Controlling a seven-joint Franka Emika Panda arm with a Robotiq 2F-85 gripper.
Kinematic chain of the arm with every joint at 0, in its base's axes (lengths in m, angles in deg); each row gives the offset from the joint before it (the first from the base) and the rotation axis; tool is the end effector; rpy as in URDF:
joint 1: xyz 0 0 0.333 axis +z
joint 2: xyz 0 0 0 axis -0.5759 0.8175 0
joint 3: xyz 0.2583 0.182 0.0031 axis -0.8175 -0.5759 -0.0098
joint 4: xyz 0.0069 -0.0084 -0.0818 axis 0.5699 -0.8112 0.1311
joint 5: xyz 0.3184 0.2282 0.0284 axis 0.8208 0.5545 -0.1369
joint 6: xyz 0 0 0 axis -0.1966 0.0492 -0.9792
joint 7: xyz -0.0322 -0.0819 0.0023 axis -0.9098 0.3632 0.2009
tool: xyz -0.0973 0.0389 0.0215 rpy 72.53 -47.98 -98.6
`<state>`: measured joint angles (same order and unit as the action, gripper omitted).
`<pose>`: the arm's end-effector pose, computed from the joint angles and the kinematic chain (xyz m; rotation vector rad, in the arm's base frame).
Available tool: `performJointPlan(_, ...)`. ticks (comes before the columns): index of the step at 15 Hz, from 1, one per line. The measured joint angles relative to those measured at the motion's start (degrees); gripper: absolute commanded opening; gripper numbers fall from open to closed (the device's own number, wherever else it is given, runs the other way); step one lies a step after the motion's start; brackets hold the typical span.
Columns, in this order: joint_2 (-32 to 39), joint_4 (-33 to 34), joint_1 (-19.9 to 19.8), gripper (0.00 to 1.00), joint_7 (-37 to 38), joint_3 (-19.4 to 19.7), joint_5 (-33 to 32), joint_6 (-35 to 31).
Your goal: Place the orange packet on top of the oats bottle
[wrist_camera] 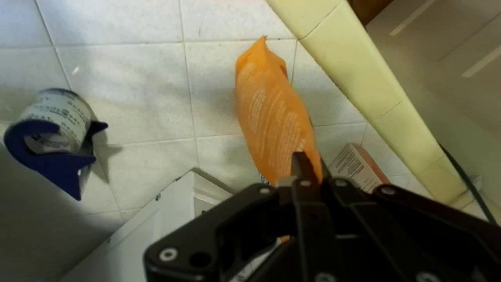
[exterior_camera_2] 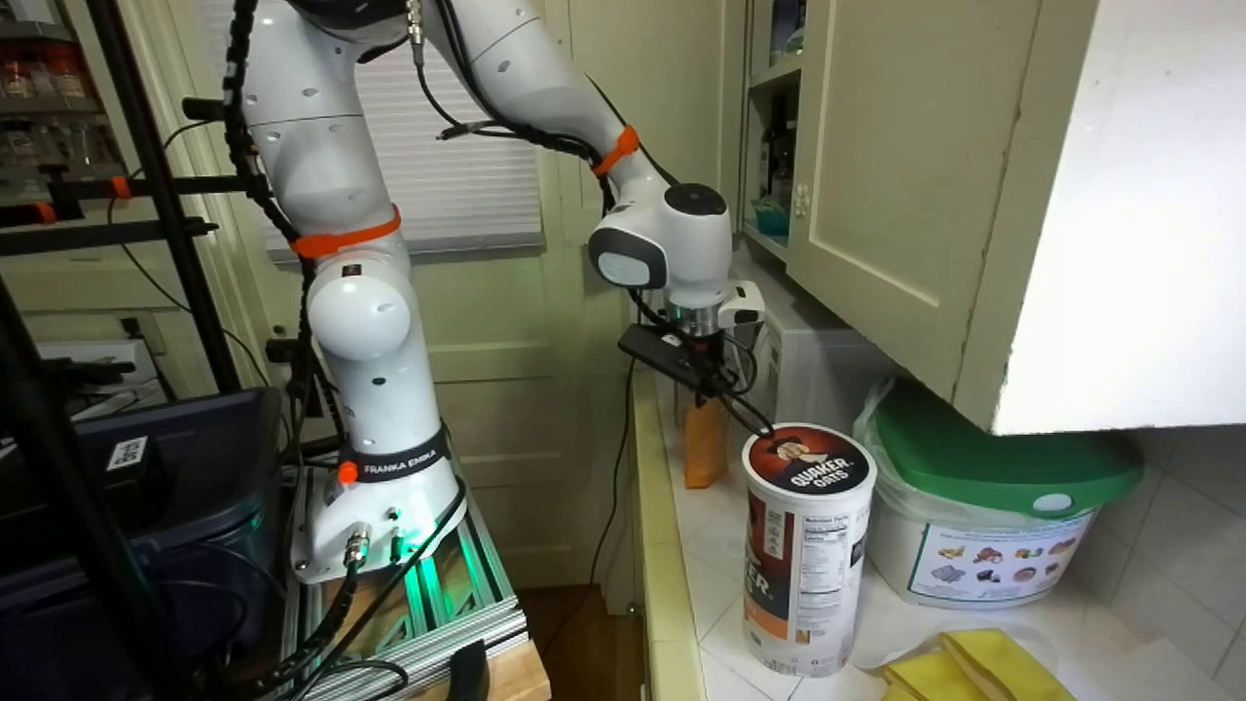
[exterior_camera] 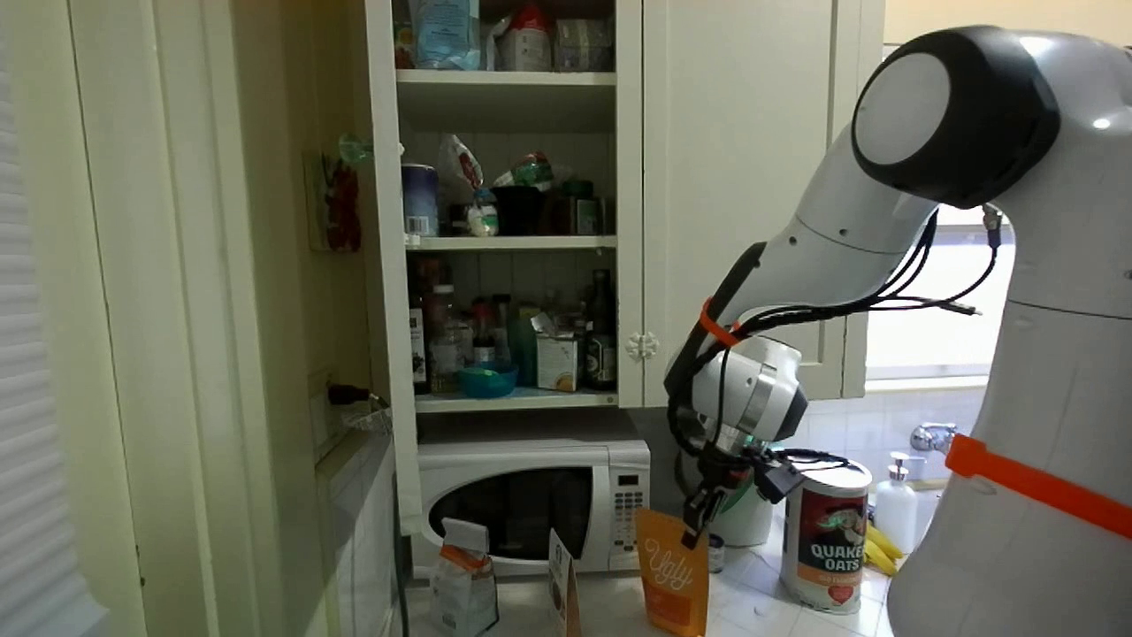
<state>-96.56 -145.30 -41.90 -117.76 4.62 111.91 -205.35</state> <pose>0.3866 -0.1454 0.2757 -2.8469 -0.4548 -0.4277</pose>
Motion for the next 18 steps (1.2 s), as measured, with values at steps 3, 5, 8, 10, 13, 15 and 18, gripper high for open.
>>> performJointPlan(3,-6.3,-3.5,-2.0,0.01,8.7,0.9,-1.5,1.7)
performJointPlan(5,-10.6,-3.6,-3.1,0.01,14.4,2.2,-3.0,6.1)
performJointPlan(8,-18.1,-3.1,-5.1,0.01,21.6,3.6,-4.7,11.0)
performJointPlan(10,-23.8,-3.3,-8.2,0.01,25.8,3.6,-4.7,13.6)
performJointPlan(13,-32.3,-3.0,-12.3,0.01,33.5,4.9,-6.1,16.7)
performJointPlan(15,-37.2,-3.2,-13.5,0.01,39.2,6.4,-7.5,16.7)
performJointPlan(18,-42.7,-2.9,-15.0,0.01,47.1,9.2,-9.2,16.7)
